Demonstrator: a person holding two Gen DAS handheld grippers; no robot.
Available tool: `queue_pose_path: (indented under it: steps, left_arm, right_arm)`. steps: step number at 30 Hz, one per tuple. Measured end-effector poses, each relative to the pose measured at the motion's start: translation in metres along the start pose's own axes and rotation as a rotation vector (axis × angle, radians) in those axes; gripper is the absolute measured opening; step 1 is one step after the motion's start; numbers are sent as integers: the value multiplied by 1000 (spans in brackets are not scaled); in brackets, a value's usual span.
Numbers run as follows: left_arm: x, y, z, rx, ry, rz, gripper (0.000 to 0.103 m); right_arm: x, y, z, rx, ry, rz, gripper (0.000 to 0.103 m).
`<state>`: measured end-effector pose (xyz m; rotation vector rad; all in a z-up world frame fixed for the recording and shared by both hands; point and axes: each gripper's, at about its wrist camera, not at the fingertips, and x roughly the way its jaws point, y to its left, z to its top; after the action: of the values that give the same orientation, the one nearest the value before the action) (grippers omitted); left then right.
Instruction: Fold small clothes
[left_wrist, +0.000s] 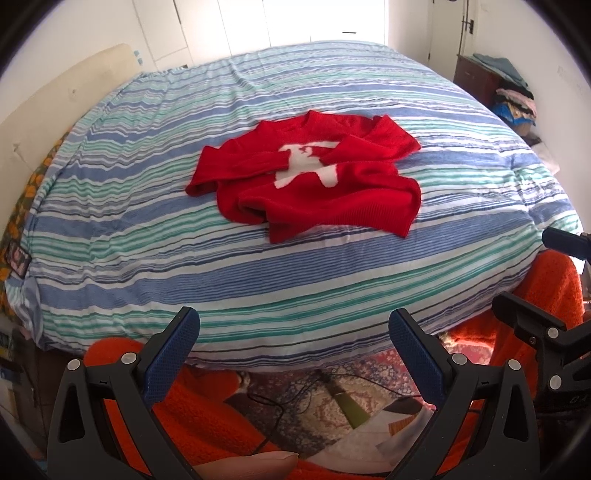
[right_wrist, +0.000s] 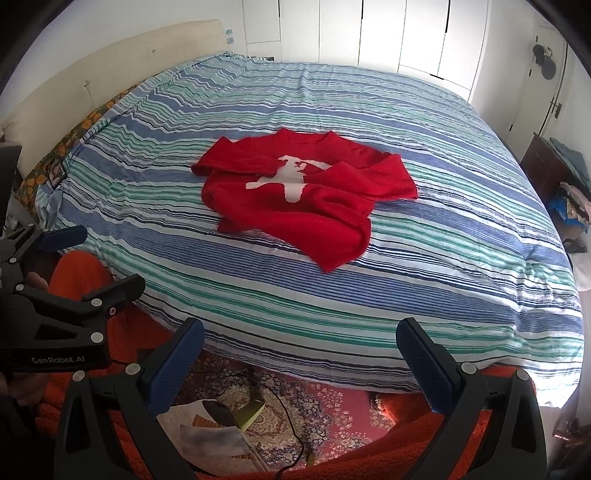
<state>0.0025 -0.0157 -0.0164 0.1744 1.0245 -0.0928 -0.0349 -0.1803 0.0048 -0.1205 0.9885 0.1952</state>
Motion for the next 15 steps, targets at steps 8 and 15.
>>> queue_pose_path:
  steps: [8,15]
  left_arm:
    - [1,-2,0,7,7,-1,102]
    - [3,-2,0,7,13,1,102]
  right_arm:
    - [3,-3,0,12,7,0,102]
    - [4,-2,0,12,11,2,102]
